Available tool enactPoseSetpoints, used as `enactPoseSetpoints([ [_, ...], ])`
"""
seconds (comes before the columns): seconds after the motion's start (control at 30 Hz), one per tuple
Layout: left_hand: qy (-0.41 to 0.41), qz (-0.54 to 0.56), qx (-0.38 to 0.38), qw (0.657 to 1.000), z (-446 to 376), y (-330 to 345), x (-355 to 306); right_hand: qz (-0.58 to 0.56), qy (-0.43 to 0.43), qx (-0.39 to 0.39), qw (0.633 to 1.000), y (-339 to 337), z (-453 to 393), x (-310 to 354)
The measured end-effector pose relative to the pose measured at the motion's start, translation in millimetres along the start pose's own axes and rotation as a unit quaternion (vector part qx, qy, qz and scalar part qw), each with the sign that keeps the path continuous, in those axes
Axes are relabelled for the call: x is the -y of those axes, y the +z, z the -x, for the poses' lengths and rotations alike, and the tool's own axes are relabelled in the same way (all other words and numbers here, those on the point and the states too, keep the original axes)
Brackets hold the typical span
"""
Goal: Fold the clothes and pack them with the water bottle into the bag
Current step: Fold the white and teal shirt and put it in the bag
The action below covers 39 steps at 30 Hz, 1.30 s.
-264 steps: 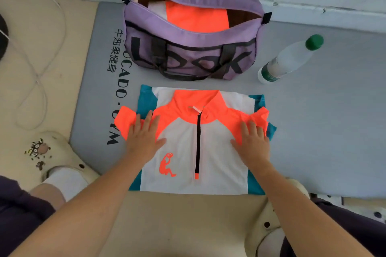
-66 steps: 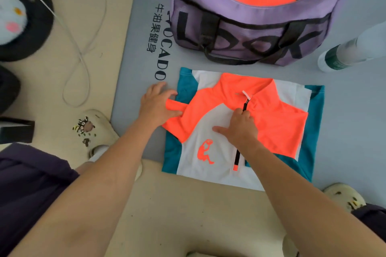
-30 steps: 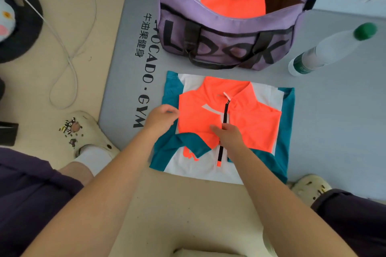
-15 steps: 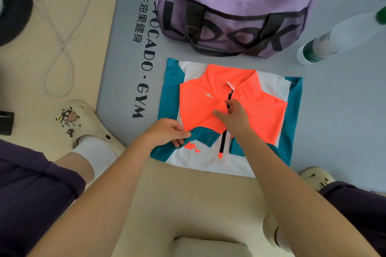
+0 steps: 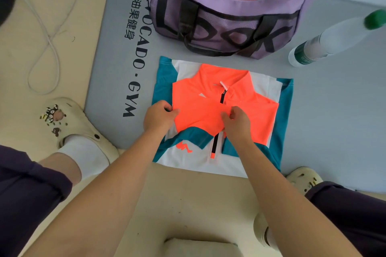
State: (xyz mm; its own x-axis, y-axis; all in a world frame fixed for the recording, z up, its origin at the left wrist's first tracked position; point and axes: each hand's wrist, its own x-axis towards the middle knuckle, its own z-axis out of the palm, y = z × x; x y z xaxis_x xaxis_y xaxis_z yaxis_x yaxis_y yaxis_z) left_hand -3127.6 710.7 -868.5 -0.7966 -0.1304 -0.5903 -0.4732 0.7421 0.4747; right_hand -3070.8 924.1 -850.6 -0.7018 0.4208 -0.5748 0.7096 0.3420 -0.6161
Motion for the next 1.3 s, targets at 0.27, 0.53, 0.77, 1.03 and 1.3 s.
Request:
enactPoseSetpoints([
  [0.27,-0.008,0.081,-0.009,0.997,-9.9,-19.4,12.4,-0.198,0.094,0.052,0.974,-6.3,-9.2,7.5],
  [0.53,-0.04,-0.114,0.126,0.985,16.6,-21.1,1.2,0.056,0.118,0.148,0.98,6.1,-0.2,3.9],
  [0.77,-0.017,-0.055,0.042,0.997,22.6,-12.0,7.5,-0.09,0.06,0.119,0.987,11.0,18.2,7.8],
  [1.03,-0.01,-0.116,0.032,0.993,21.9,-9.7,12.1,0.024,0.112,0.186,0.976,18.9,22.0,-6.8],
  [1.3,-0.004,-0.059,0.07,0.996,12.3,-18.1,16.2,-0.022,0.125,0.202,0.971,16.9,19.7,-8.3],
])
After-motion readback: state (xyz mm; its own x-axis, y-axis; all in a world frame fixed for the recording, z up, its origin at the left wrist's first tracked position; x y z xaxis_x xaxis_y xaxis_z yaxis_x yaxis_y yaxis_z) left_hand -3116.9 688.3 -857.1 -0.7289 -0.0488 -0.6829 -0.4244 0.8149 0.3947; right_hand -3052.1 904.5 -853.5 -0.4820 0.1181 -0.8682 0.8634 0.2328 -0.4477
